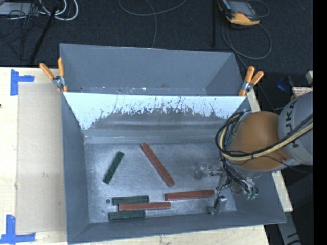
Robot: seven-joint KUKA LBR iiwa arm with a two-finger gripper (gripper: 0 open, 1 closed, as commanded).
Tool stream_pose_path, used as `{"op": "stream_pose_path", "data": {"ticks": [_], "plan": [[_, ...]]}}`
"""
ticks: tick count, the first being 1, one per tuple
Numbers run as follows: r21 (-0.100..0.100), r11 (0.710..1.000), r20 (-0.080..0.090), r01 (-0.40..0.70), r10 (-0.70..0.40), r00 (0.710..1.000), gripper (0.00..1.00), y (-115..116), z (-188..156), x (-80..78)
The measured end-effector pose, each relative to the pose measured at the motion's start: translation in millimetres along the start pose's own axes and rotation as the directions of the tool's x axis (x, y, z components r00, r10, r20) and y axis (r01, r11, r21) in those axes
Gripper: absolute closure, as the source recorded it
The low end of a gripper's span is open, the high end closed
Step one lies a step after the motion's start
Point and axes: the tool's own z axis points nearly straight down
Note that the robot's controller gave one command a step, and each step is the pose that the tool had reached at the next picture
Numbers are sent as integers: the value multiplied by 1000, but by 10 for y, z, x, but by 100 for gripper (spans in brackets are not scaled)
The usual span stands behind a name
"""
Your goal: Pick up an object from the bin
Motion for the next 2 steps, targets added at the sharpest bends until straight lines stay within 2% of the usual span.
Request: {"op": "stream_pose_path", "data": {"ticks": [1,2], "plan": [[1,1000,2,3,-3,1000,100,2,-8,-9],[5,1000,12,10,-10,1000,100,71,-1729,118]]}}
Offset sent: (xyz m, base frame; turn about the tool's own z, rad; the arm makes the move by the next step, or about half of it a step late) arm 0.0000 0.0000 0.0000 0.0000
